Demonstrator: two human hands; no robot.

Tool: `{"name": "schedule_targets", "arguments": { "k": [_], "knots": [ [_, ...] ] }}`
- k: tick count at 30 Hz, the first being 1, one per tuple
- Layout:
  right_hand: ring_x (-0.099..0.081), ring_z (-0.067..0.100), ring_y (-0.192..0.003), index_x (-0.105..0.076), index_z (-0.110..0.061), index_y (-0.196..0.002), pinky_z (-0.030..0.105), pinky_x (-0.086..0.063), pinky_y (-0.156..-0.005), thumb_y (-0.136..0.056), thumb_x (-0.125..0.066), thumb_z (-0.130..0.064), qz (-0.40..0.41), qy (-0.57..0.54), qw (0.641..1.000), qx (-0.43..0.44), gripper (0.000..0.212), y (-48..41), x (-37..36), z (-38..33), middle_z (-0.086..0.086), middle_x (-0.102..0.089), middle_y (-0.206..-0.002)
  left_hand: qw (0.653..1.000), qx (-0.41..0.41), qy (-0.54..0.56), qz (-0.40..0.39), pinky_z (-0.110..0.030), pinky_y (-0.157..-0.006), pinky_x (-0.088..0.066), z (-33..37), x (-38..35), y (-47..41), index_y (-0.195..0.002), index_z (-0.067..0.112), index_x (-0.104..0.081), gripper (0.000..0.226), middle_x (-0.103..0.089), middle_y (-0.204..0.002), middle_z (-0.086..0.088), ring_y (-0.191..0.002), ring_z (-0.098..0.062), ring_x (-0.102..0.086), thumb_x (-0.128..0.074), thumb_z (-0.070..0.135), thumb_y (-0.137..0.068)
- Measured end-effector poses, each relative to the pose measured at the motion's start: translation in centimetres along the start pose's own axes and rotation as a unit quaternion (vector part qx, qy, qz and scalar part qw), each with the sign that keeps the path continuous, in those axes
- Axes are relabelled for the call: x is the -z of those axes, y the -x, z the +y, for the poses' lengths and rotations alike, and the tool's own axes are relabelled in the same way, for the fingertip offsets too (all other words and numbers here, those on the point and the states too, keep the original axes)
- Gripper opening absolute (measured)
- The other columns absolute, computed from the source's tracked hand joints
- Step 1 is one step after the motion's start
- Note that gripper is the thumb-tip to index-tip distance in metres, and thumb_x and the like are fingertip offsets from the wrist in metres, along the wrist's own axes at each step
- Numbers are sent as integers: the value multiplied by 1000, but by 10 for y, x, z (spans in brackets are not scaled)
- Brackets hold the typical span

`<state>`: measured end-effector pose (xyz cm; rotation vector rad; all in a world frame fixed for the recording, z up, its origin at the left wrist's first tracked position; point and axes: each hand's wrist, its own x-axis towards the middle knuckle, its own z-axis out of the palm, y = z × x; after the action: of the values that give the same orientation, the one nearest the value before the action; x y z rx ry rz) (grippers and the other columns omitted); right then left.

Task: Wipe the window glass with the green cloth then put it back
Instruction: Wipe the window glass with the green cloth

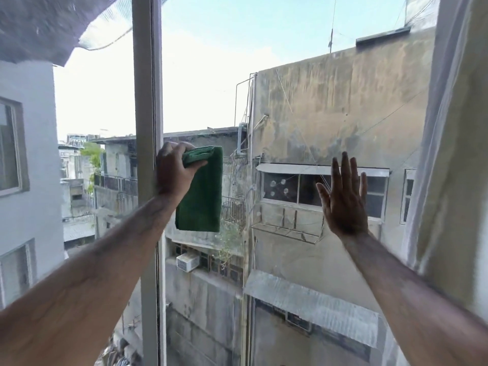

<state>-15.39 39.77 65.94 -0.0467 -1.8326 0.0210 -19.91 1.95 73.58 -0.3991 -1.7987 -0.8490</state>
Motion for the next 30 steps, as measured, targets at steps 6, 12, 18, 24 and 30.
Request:
{"name": "schedule_targets", "arguments": {
  "k": [6, 12, 18, 24, 30],
  "knots": [
    [-7, 33, -170, -12, -10, -173, 56, -7, -138, -114, -23, -56, 30, 35, 999, 24, 76, 2, -14, 13, 14, -6, -183, 982, -85, -148, 84, -35, -49, -39, 1, 5, 2, -90, 8, -49, 59, -60, -70, -11, -56, -25, -52, -86, 52, -73],
    [-10, 33, -170, -14, -9, -173, 56, -8, -137, -115, -22, -56, 59, 52, 997, 15, 75, 0, -25, 12, 16, -10, -182, 971, -186, -132, 68, -45, -58, -57, -7, -28, 22, -97, 5, -65, 4, -67, -96, -17, -81, -37, -66, -63, 2, -97],
    [-13, 32, -170, -17, -10, -173, 59, -16, -136, -116, -29, -53, 84, 69, 994, 15, 72, 3, -31, 16, 15, -14, -182, 963, -215, -159, 31, -60, -119, -37, -45, -63, 66, -153, -4, -40, 49, -43, -158, -27, -146, -42, -41, -46, 16, -109],
    [-8, 29, -170, -12, -12, -173, 57, -12, -137, -116, -29, -53, 91, 74, 993, 22, 72, 5, -34, 20, 13, -12, -182, 983, -118, -139, 4, -58, -129, -22, -39, -103, 141, -157, -6, -26, 88, -22, -167, -25, -157, -40, -21, -43, 60, -101],
    [-6, 28, -171, -11, -13, -174, 56, -10, -138, -116, -31, -50, 110, 71, 991, 33, 72, 2, -40, 24, 13, -10, -183, 973, -78, -207, 60, -61, -128, -17, -18, -91, 50, -161, -1, -21, 77, -22, -170, -19, -159, -34, -17, -30, 54, -107]
  ]
}}
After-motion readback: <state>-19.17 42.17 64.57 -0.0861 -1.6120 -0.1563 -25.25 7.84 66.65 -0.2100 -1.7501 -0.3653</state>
